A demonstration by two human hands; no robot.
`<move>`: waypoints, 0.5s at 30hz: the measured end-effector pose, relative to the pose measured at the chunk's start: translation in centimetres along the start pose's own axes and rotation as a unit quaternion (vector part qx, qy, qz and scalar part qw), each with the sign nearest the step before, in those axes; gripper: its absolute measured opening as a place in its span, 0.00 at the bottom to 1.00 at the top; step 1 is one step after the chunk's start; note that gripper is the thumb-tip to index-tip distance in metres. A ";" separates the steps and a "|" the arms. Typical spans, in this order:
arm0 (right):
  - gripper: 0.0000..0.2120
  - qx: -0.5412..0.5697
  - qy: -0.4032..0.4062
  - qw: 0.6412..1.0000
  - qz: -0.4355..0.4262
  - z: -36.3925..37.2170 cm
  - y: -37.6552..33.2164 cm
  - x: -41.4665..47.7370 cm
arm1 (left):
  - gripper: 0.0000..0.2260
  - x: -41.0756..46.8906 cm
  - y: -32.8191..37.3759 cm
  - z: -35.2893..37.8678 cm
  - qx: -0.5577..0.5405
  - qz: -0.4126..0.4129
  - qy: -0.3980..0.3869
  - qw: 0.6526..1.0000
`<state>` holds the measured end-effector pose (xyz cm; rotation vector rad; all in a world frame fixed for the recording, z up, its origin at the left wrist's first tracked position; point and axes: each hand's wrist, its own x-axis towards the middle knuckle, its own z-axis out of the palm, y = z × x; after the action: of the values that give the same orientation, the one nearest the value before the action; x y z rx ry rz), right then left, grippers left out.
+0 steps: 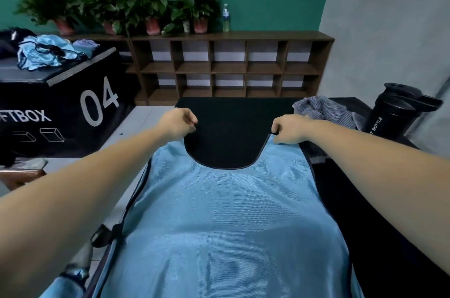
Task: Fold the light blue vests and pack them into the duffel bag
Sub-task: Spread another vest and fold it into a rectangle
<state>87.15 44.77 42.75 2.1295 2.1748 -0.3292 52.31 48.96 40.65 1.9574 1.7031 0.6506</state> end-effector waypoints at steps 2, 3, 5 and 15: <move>0.13 -0.013 -0.003 1.000 0.004 -0.1 0.0 0.1 | 0.05 -0.2 -1.8 -1.3 0.047 -0.010 0.003 0.999; 0.13 -0.017 -0.004 1.000 0.009 -0.2 -0.1 0.1 | 0.05 -0.3 -2.6 -1.8 0.066 -0.017 0.003 0.998; 0.13 -0.023 -0.008 0.999 0.022 -0.2 0.0 0.1 | 0.06 -0.7 -4.0 -2.6 0.102 -0.031 -0.003 0.994; 0.05 0.005 0.028 0.999 0.029 -1.2 0.2 -1.2 | 0.05 -1.8 -4.3 -2.8 0.205 -0.029 -0.031 0.978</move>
<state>87.47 43.84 44.11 2.2283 2.1396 -0.2816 47.03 47.84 40.08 2.1579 1.9673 0.2219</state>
